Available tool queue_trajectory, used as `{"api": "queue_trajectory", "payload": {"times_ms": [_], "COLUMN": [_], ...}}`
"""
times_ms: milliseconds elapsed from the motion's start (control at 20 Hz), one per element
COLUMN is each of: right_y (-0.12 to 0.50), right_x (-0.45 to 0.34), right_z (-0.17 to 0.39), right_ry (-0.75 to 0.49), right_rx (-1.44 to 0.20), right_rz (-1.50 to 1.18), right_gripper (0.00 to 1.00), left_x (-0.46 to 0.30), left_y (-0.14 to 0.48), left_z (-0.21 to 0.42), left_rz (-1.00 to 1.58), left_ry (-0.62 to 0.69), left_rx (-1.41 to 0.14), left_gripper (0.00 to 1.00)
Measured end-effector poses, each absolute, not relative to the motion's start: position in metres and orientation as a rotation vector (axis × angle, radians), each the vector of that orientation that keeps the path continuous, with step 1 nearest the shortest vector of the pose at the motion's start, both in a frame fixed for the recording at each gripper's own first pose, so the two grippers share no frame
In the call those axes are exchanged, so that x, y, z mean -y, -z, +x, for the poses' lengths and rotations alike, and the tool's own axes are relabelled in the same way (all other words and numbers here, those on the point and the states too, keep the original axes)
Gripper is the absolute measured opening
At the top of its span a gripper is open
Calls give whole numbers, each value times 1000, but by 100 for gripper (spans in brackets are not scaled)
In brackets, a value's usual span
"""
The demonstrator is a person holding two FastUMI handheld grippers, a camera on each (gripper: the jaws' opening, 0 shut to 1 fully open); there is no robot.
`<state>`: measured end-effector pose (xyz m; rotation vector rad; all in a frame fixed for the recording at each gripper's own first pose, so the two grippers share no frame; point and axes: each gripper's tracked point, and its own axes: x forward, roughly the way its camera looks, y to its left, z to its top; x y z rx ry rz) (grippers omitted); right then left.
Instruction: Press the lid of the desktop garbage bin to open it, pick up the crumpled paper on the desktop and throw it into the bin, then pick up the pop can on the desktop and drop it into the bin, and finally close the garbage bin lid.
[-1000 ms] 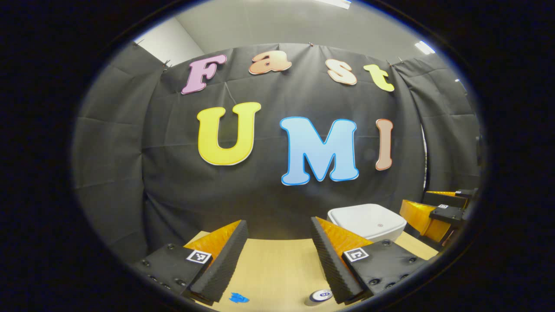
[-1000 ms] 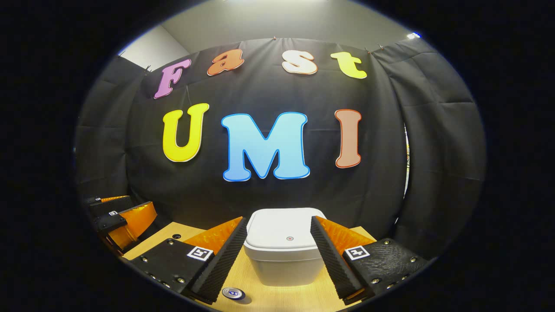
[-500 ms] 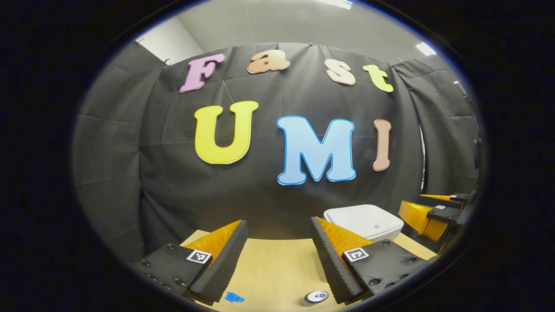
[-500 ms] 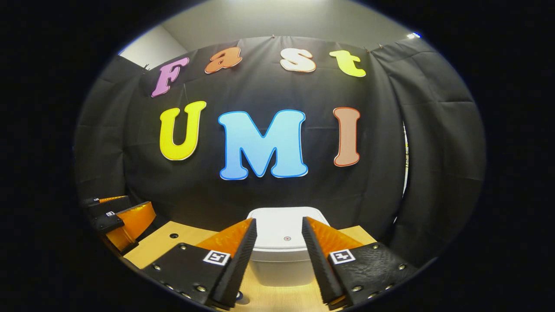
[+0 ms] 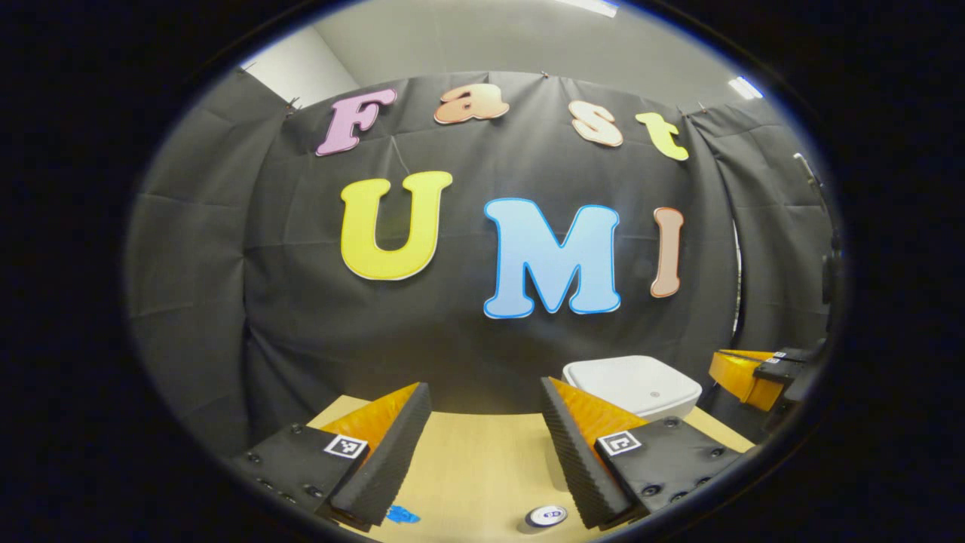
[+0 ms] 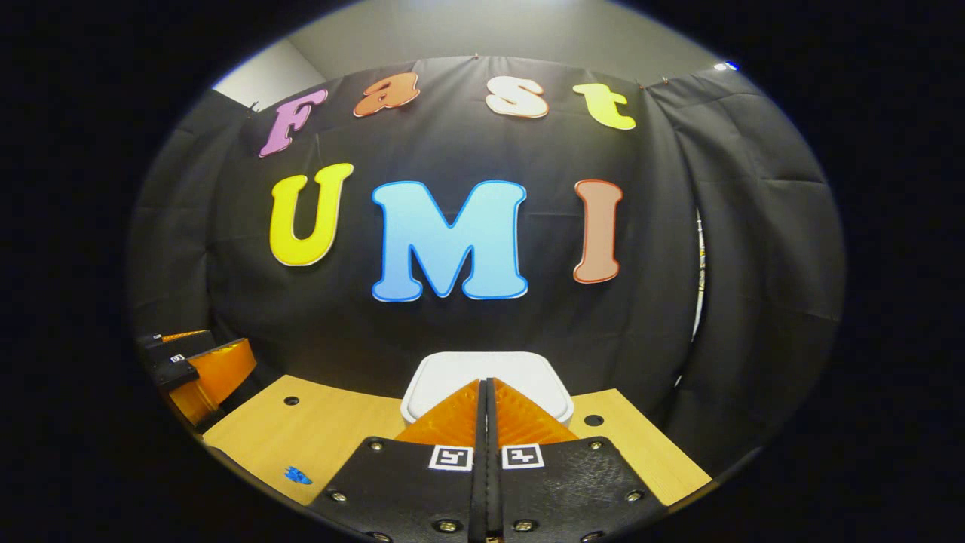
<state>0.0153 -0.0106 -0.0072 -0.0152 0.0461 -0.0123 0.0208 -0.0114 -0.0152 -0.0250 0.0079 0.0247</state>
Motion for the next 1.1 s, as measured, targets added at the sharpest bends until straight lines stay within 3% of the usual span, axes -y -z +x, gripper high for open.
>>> {"api": "queue_trajectory", "payload": {"times_ms": [600, 1100], "right_y": [63, 89], "right_x": [12, 10], "right_z": [98, 111], "right_ry": [-21, -34], "right_rx": [-178, -228], "right_rz": [-36, -41], "right_gripper": [0, 0], "left_x": [-16, -31], "left_y": [24, 34], "left_z": [20, 21], "left_rz": [5, -4], "left_ry": [-80, -126], "left_rx": [-23, -46], "left_gripper": [95, 95]}}
